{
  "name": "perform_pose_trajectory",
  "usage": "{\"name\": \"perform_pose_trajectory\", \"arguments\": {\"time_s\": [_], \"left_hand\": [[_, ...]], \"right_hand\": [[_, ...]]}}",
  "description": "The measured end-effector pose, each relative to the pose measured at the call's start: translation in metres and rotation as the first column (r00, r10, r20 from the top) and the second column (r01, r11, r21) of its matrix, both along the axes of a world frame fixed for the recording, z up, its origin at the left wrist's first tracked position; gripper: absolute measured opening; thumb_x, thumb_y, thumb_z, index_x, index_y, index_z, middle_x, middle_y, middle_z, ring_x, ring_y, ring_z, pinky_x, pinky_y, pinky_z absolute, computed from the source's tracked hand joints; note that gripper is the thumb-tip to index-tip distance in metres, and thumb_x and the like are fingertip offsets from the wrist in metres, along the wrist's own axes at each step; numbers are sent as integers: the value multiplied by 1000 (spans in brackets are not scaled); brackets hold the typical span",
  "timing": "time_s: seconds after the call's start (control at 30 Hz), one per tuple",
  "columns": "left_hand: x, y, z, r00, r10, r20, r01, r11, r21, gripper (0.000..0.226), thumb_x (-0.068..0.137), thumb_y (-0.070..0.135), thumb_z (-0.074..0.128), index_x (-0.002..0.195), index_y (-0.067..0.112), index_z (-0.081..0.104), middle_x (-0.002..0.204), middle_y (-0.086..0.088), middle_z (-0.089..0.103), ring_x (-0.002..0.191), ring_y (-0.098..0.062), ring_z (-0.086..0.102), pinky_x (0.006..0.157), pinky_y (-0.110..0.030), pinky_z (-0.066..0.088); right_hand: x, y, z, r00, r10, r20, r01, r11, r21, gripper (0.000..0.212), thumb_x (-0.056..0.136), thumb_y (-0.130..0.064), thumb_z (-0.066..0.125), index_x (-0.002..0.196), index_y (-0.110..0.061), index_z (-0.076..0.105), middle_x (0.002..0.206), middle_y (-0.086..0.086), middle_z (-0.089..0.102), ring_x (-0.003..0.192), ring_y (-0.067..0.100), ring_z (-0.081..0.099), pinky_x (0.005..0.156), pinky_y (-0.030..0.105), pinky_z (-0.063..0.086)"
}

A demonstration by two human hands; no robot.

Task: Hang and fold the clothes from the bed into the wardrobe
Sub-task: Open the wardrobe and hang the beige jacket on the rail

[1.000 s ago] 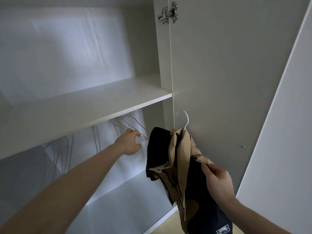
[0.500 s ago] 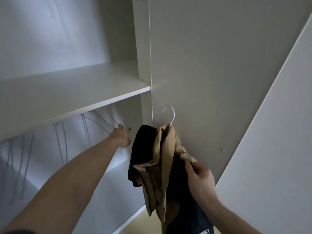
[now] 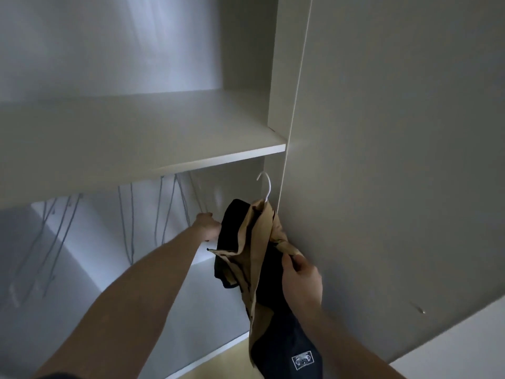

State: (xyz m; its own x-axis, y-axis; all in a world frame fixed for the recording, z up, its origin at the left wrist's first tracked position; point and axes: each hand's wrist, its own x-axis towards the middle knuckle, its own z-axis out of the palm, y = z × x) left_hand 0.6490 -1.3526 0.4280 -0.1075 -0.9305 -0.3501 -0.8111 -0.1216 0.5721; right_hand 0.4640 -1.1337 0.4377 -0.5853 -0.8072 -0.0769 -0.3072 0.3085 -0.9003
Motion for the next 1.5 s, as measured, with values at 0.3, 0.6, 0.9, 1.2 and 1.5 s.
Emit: {"name": "perform_pose_trajectory", "arguments": {"time_s": [0.3,0.6,0.9,1.2,1.5], "left_hand": [[64,11,-4,983,136,-123,-153,979,-137,52,99,1,51,150,0,42,157,-22,35,139,-35,44,116,-38,37],[80,34,-6,982,148,-118,-167,970,-178,61,95,-5,59,152,-1,36,153,-22,32,139,-32,41,112,-25,33],[67,35,2,945,239,-223,-264,960,-90,65,95,-6,61,154,2,35,148,-21,41,124,-35,56,87,-22,48],[68,38,1,900,284,-331,-330,939,-92,64,90,-10,56,149,12,46,138,-20,48,120,-35,60,102,-49,52],[63,47,8,863,289,-415,-365,923,-117,59,91,-15,57,145,7,49,135,-23,48,102,-34,64,76,-29,59]], "right_hand": [[16,-102,-2,996,90,-20,-89,995,38,30,98,-42,48,115,-32,71,97,-2,73,92,26,68,89,43,58],[30,-182,11,990,141,13,-140,990,-29,35,98,-45,46,118,-29,69,90,-8,65,85,22,63,84,40,55],[44,-236,10,988,147,38,-145,988,-43,37,102,-40,45,120,-20,69,87,4,69,81,29,66,77,41,58],[51,-278,13,966,257,-27,-255,965,68,41,103,-31,38,126,-11,65,117,16,68,106,37,65,93,49,57],[42,-283,-18,937,345,-53,-330,926,183,40,107,-33,35,140,-18,54,131,17,62,117,39,59,101,50,51]]}}
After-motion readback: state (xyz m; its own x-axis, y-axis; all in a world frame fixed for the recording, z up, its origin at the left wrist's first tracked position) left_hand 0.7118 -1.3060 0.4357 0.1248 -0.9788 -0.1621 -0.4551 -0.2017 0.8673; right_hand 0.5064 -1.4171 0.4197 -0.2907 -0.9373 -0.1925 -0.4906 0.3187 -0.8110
